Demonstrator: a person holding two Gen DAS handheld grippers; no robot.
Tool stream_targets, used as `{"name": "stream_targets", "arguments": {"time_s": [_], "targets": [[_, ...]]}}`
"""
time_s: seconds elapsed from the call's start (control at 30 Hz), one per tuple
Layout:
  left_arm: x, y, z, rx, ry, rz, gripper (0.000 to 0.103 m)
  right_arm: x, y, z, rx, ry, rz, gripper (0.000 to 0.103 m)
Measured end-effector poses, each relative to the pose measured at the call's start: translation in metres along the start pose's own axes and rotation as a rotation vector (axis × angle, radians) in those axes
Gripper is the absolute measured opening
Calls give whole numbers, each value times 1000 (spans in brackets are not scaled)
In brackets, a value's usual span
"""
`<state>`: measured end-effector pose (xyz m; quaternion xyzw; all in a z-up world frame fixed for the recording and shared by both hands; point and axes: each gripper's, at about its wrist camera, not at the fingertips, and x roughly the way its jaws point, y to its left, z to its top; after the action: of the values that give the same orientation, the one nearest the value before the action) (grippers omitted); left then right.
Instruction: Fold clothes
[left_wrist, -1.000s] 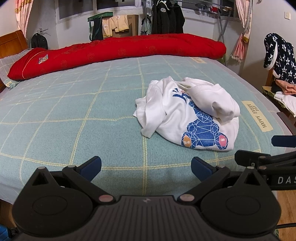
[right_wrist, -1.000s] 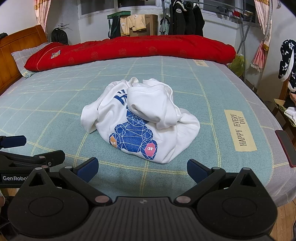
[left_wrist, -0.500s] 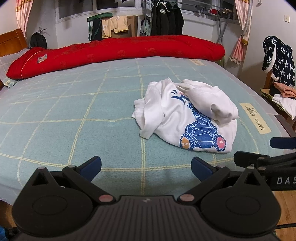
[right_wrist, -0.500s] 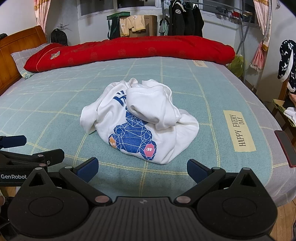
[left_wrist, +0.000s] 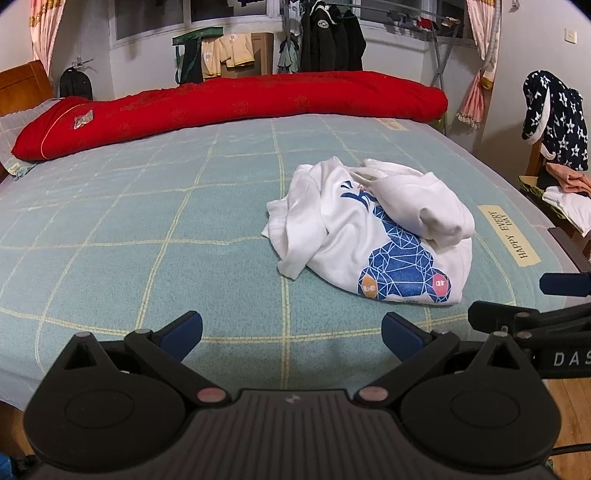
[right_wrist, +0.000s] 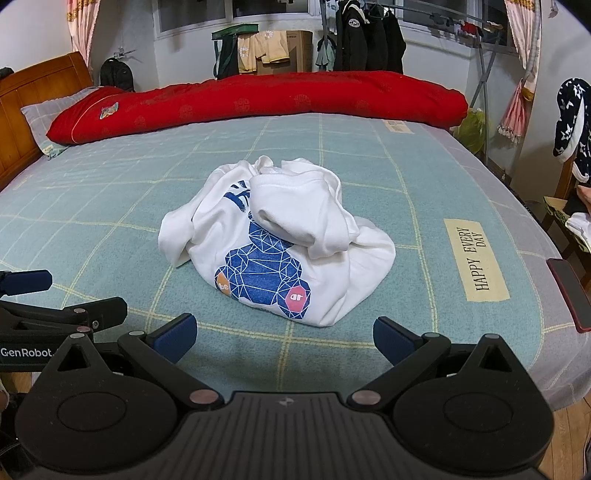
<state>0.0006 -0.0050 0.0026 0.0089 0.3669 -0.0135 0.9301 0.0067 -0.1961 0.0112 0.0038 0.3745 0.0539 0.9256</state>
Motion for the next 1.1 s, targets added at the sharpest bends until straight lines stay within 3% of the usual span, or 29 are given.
{"name": "stream_targets", "arguments": {"time_s": [0.5, 0.87, 1.1], "targets": [[19, 6, 15, 8, -2, 15, 102, 14, -13, 2, 26, 23, -16, 103], [60, 7, 24, 1, 70, 20, 102, 52, -27, 3, 62, 94, 8, 103], [88, 6, 43, 13, 104, 22, 102, 75, -40, 16, 93, 95, 31, 103]]}}
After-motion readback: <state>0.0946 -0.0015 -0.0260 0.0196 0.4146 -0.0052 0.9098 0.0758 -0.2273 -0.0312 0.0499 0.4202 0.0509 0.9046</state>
